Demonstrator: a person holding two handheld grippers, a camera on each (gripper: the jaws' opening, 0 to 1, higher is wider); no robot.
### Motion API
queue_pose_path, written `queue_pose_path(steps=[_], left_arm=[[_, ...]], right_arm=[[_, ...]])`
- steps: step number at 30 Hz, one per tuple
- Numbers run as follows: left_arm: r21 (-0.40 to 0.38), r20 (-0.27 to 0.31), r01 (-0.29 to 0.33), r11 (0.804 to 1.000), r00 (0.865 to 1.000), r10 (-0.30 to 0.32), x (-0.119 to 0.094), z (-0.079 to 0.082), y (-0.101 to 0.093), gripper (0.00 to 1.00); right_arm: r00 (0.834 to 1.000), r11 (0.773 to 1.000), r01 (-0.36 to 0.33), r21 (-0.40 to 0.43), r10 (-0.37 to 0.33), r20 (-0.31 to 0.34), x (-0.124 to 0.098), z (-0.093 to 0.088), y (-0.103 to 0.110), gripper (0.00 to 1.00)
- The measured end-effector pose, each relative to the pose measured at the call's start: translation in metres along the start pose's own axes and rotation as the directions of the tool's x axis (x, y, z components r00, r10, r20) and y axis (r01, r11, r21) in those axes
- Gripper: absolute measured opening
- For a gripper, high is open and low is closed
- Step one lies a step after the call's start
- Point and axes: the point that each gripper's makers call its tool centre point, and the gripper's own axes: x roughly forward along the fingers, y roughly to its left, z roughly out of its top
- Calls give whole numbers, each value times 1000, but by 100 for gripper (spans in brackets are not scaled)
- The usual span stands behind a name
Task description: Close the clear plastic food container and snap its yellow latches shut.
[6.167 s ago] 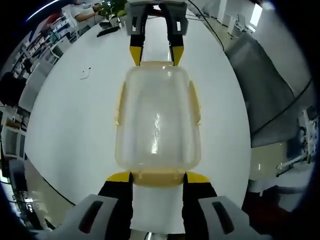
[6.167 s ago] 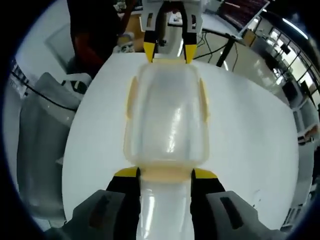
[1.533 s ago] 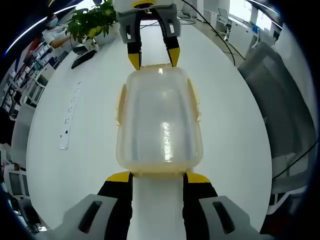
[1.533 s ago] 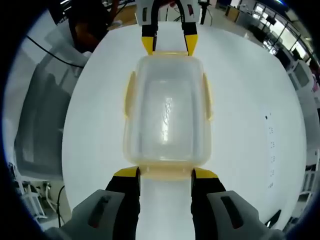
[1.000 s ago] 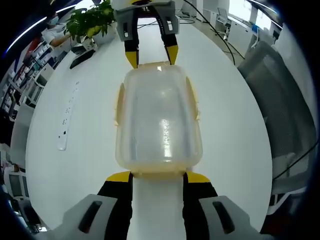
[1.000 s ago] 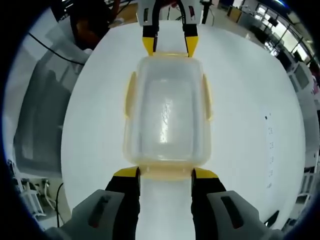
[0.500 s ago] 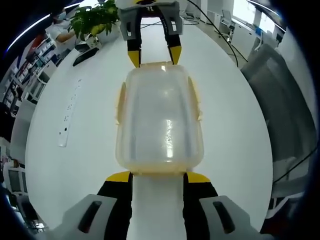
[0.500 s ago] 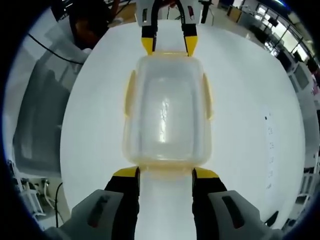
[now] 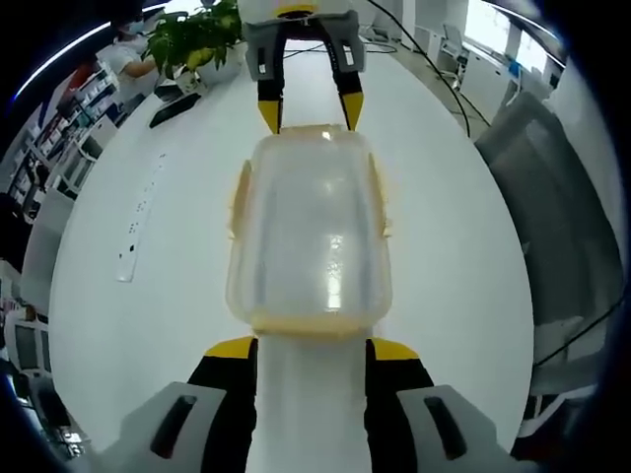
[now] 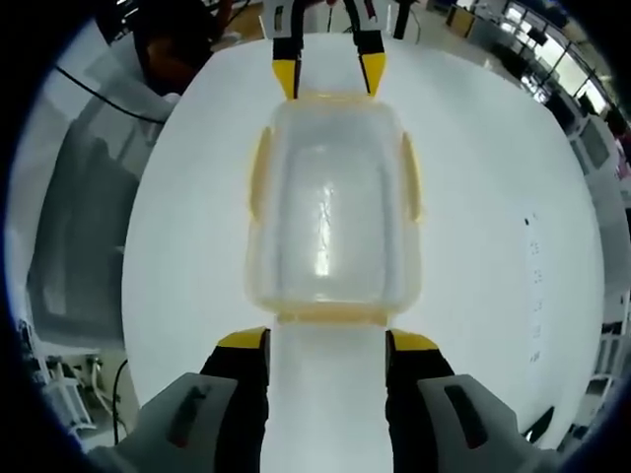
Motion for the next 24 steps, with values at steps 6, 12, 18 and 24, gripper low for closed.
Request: queue_pose_path(steps=[6, 12, 18, 24], left_arm=[[-52, 48, -71, 996, 996, 73, -17, 6, 6, 35], [-100, 55, -95, 990, 993, 101, -25, 7, 4, 34], [-278, 40, -125, 952, 989, 142, -29, 7, 0, 33], [-474, 84, -119, 873, 980, 179, -31, 17, 0, 30]], right_arm=[[993, 996, 49, 73, -56, 107, -18, 13, 1, 41], [986, 990, 60, 127, -79, 150, -24, 16, 4, 38], [979, 978, 70, 195, -105, 175, -27, 18, 6, 35], [963, 947, 86, 308, -159, 218, -29, 20, 3, 30]])
